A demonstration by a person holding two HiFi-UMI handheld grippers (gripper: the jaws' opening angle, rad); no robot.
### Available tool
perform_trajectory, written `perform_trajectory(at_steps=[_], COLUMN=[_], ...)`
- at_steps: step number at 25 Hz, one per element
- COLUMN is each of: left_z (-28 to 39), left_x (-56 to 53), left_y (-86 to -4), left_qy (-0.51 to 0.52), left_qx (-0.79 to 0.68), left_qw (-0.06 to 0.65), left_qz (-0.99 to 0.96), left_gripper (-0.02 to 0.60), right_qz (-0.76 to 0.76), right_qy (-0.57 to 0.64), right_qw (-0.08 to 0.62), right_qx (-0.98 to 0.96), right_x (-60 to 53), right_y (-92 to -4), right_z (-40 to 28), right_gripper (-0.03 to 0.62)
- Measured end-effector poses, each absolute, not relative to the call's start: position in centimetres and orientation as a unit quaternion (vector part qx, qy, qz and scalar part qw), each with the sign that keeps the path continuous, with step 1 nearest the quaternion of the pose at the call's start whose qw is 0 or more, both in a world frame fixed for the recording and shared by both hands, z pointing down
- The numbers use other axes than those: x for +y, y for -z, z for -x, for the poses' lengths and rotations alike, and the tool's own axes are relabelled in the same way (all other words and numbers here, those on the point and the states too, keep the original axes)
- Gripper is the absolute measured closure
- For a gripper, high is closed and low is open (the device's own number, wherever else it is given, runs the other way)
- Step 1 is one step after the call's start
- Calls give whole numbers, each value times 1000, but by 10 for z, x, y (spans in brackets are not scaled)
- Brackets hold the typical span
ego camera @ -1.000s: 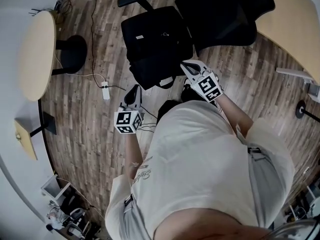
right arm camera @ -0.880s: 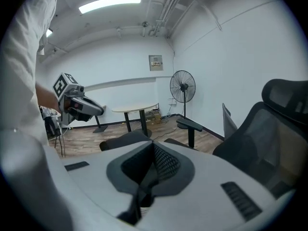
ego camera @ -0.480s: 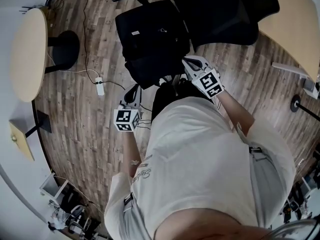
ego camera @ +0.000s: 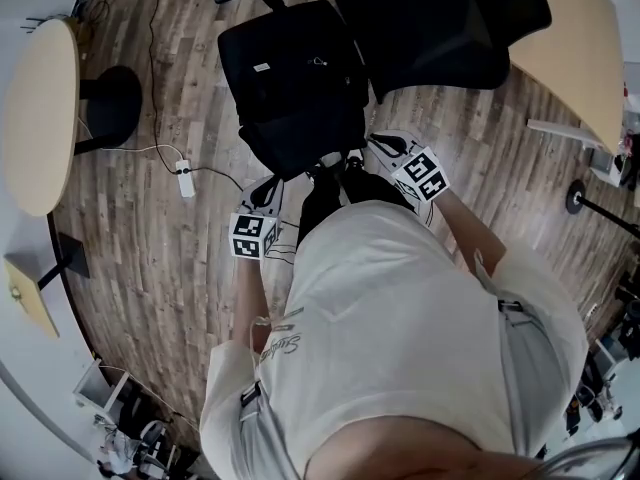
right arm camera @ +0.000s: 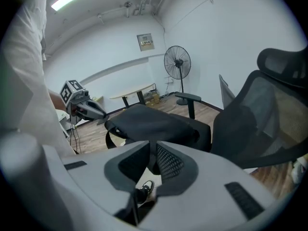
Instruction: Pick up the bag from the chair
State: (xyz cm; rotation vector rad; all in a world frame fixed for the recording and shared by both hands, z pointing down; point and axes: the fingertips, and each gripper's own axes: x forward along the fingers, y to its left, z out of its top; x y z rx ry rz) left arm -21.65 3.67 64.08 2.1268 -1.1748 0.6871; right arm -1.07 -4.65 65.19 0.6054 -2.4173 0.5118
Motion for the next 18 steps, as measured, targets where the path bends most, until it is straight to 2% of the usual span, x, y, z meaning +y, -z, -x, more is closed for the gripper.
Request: perform_trajectory(at_steps=[5,6,8,9,18], left_z=[209,207,205,205,204], left_x=[44,46,49,50,56], left_y=[-648,-648,-649,-649,-674], left_qy=[-244,-243,-243,-245,-293], left_qx=[-428,-424,-419,-418,-408], left_qw=[323,324,327,328,315], left_qz=[-808,-810,-811,-811,-805], left_gripper=[549,529,448,440,440], right_qz=[-201,-193,-182,-178,-152], right_qy=[-217,-223,-230,-231,-228], right_qw=[309,312,324,329,349], right_qx=[-904,-903,-900,-898,-896], right_x=[-31,-27,-21,-19,-15], right_y=[-670,-675,-686,-693,-722], right_z=[6,6,7,8,15], right_gripper=[542,530,513,510,474])
